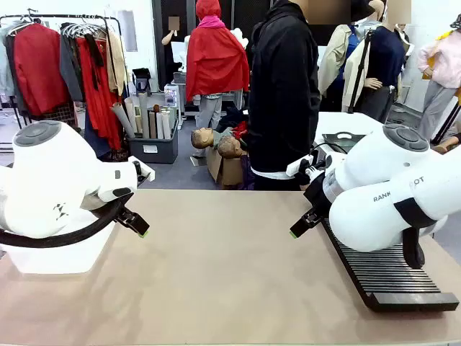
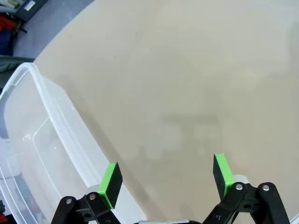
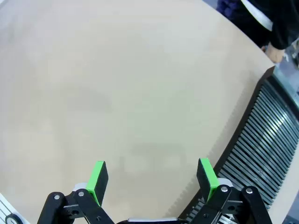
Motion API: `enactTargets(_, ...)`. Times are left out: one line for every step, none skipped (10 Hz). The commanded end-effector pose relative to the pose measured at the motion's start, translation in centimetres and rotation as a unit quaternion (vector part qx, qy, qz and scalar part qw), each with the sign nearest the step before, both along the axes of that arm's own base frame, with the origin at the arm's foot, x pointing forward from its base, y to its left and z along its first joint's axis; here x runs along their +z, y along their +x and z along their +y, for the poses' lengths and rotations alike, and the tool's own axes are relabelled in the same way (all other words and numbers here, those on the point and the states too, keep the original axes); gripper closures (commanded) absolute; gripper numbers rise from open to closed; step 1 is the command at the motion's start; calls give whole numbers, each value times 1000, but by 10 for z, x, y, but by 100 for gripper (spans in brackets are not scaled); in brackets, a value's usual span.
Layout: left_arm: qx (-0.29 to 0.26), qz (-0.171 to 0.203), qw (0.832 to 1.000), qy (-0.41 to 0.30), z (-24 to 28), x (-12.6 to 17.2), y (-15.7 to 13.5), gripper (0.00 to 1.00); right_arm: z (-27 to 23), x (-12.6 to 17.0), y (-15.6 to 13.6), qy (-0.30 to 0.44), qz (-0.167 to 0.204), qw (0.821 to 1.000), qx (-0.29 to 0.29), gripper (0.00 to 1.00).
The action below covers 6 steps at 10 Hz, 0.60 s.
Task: Sort PCBs into racks and boxes based on the side picked up.
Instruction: Pick up the Blank PCB handed by the Human.
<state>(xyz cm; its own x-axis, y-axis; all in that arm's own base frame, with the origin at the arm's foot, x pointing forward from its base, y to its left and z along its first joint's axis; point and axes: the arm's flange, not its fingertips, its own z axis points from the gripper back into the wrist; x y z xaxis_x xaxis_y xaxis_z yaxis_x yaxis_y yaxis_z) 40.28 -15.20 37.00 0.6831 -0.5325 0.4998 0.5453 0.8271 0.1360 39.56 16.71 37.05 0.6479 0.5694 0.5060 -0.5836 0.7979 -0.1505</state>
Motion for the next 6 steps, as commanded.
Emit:
enactTargets(0,0,1000,0,0,0,0,0,0,0,0,0,0,1000,0,0)
enactTargets(0,0,1000,0,0,0,0,0,0,0,0,0,0,1000,0,0)
enactTargets(0,0,1000,0,0,0,0,0,0,0,0,0,0,1000,0,0)
enactTargets(0,0,1000,0,0,0,0,0,0,0,0,0,0,1000,0,0)
enactTargets(0,0,1000,0,0,0,0,0,0,0,0,0,0,1000,0,0)
enactTargets(0,0,1000,0,0,0,0,0,0,0,0,0,0,1000,0,0)
